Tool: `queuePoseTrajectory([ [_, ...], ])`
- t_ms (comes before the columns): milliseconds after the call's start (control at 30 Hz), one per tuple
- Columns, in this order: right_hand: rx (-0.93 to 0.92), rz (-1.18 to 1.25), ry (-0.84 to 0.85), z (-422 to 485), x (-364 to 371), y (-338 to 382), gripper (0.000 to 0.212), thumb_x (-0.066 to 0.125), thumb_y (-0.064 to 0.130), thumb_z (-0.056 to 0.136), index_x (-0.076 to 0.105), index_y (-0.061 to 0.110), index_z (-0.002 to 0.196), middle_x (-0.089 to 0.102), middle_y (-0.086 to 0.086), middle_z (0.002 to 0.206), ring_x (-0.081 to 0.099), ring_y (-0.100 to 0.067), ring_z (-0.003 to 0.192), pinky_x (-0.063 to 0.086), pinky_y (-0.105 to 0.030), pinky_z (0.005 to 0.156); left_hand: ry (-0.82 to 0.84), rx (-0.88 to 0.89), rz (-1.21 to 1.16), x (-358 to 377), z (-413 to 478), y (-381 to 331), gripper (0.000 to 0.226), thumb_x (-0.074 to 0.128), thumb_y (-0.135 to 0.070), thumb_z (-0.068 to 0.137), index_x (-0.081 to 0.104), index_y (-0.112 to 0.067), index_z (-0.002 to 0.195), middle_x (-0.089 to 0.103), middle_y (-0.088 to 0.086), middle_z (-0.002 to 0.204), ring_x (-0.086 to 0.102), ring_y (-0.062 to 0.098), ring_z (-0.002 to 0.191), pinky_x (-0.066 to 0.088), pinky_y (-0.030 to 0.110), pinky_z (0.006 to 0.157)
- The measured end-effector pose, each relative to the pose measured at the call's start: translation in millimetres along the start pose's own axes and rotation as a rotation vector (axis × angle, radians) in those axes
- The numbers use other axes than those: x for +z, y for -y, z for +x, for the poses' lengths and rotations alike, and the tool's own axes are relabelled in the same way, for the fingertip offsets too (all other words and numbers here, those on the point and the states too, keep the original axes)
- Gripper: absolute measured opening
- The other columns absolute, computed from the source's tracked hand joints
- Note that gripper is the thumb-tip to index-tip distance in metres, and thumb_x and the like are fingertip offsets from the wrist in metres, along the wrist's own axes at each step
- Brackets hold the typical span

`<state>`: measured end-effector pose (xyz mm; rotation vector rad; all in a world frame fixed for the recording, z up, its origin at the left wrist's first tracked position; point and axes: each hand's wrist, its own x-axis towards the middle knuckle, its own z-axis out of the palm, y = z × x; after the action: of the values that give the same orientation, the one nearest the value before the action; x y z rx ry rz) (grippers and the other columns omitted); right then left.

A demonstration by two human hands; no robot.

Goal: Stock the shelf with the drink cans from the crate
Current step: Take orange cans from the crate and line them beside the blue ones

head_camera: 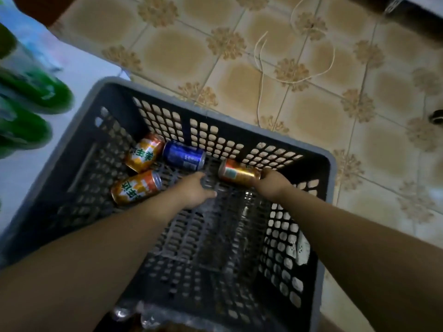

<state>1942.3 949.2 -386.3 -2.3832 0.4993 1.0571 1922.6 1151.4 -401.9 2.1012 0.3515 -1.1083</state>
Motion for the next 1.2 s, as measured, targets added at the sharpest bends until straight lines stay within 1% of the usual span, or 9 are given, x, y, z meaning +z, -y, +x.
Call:
queuePoseTrajectory([
  [133, 0.216, 0.46, 0.01, 56, 26, -6, 0.046, 0.05, 0.043, 0.097, 0.054, 0.006, 0.125, 0.059, -0.011, 0.114, 0.057, -0.024, 0.1, 0.046, -0.037, 0.093, -0.003, 0.058, -0.105, 15, 52, -5, 0.063, 0.064, -0.022, 0.09, 0.033, -0.02, 0.145, 0.049, 0.004, 0.139, 0.049, 0.014, 0.115, 0.034, 0.025, 0.086],
  [233, 0.368, 0.923, 0.099, 81, 46, -3, 0.041, 0.048, 0.049, 0.096, 0.055, 0.016, 0.12, 0.064, -0.012, 0.11, 0.062, -0.027, 0.095, 0.052, -0.04, 0.073, 0.033, 0.094, -0.165, 25, 79, -3, 0.071, 0.063, -0.018, 0.089, 0.024, -0.029, 0.148, 0.047, -0.008, 0.131, 0.046, 0.01, 0.111, 0.039, 0.028, 0.094],
  [333, 0.394, 1.16, 0.001, 94, 61, -2, 0.038, 0.06, 0.039, 0.092, 0.054, 0.016, 0.121, 0.064, -0.012, 0.113, 0.065, -0.027, 0.091, 0.052, -0.034, 0.058, 0.101, 0.096, -0.204, 35, 93, 0, 0.074, 0.066, -0.015, 0.087, 0.025, -0.03, 0.148, 0.049, -0.002, 0.138, 0.046, 0.018, 0.127, 0.037, 0.036, 0.107],
  [500, 0.206, 0.961, -0.234, 76, 64, -7, 0.05, 0.081, 0.023, 0.071, 0.05, 0.02, 0.11, 0.061, -0.008, 0.112, 0.064, -0.027, 0.095, 0.058, -0.044, 0.081, 0.047, 0.069, -0.283, 32, 73, 5, 0.092, 0.072, -0.019, 0.081, 0.014, -0.025, 0.151, 0.039, 0.002, 0.148, 0.042, 0.022, 0.132, 0.036, 0.042, 0.109],
  [667, -0.182, 0.753, -0.146, -13, 21, 32, 0.043, 0.078, 0.008, 0.072, 0.055, 0.022, 0.105, 0.06, -0.001, 0.107, 0.063, -0.02, 0.097, 0.058, -0.036, 0.08, 0.051, 0.169, -0.267, -4, -2, 0, 0.096, 0.078, -0.024, 0.075, 0.019, -0.025, 0.15, 0.042, 0.0, 0.145, 0.048, 0.018, 0.124, 0.04, 0.034, 0.104],
  [800, -0.41, 0.767, -0.05, -105, -19, 83, 0.064, 0.071, -0.003, 0.076, 0.046, 0.024, 0.128, 0.053, 0.0, 0.119, 0.059, -0.019, 0.102, 0.059, -0.032, 0.074, -0.033, 0.311, -0.379, -43, -95, -10, 0.08, 0.081, -0.016, 0.072, 0.036, -0.027, 0.137, 0.057, -0.005, 0.123, 0.058, 0.005, 0.102, 0.045, 0.02, 0.085],
  [900, -0.518, 0.805, -0.039, -176, -33, 126, 0.073, 0.075, 0.007, 0.078, 0.039, 0.023, 0.139, 0.055, 0.0, 0.117, 0.06, -0.011, 0.098, 0.053, -0.018, 0.068, -0.239, 0.408, -0.479, -72, -169, -20, 0.082, 0.082, -0.012, 0.07, 0.037, -0.019, 0.138, 0.059, -0.004, 0.119, 0.059, 0.011, 0.107, 0.047, 0.027, 0.092],
  [1033, -0.65, 0.799, -0.107, -269, -40, 182, 0.073, 0.082, 0.02, 0.074, 0.042, 0.022, 0.135, 0.061, 0.002, 0.111, 0.064, -0.012, 0.096, 0.058, -0.031, 0.08, -0.426, 0.53, -0.569, -114, -270, -22, 0.062, 0.078, -0.006, 0.073, 0.044, -0.024, 0.122, 0.06, -0.012, 0.102, 0.061, 0.005, 0.097, 0.049, 0.013, 0.074],
  [1200, -0.889, 0.748, -0.077, -385, -46, 240, 0.062, 0.08, 0.016, 0.073, 0.049, 0.018, 0.127, 0.064, -0.002, 0.104, 0.067, -0.021, 0.095, 0.059, -0.04, 0.079, -0.559, 0.597, -0.555, -160, -392, 7, 0.071, 0.081, -0.02, 0.073, 0.038, -0.03, 0.128, 0.061, -0.005, 0.117, 0.061, 0.009, 0.101, 0.05, 0.029, 0.088],
])
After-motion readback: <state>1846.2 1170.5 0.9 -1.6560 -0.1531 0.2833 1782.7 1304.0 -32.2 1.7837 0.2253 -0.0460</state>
